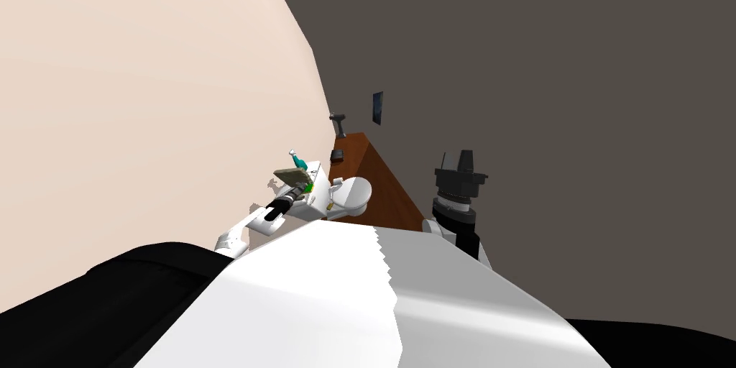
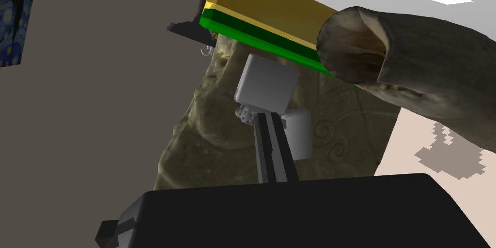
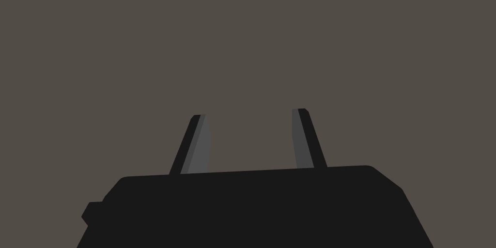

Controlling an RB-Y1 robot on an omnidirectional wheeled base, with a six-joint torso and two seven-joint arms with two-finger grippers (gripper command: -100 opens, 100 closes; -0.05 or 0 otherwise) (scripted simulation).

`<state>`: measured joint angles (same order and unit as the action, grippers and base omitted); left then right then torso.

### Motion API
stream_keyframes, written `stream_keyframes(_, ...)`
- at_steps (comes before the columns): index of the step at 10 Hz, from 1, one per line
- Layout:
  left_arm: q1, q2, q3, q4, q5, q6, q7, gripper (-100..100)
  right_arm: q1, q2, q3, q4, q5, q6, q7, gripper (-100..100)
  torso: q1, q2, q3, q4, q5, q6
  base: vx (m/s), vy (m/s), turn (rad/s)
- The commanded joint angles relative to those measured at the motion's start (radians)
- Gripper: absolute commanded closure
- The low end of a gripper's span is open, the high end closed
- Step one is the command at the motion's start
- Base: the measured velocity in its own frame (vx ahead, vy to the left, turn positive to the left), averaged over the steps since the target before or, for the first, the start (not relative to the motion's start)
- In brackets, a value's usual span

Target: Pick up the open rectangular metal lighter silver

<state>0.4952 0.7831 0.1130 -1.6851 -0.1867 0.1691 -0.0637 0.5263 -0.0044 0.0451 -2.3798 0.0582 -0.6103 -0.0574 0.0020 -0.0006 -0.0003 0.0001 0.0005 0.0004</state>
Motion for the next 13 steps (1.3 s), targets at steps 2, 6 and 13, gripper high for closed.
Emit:
stream_keyframes(2,0.000,0.000,0.000,0.000,0.000,0.000,0.000,100,0.000,0.000,0.000,0.000,0.000,0.000,0.000,0,0.000,0.000,0.000,0.000,0.000,0.000,0.000,0.000,0.000)
stream_keyframes(6,-0.050,-0.031,0.008,0.052,-0.079,-0.006,0.008,-100,0.000,0.000,0.000,0.000,0.000,0.000,0.000,0,-0.001,0.001,0.001,0.000,0.000,0.000,-0.018,-0.009,-0.004)
stream_keyframes(13,-0.150,-0.082,0.021,0.155,-0.250,-0.014,0.034,-100,0.000,0.000,0.000,0.000,0.000,0.000,0.000,0,-0.002,0.002,0.001,0.000,0.000,0.000,-0.029,-0.021,-0.016)
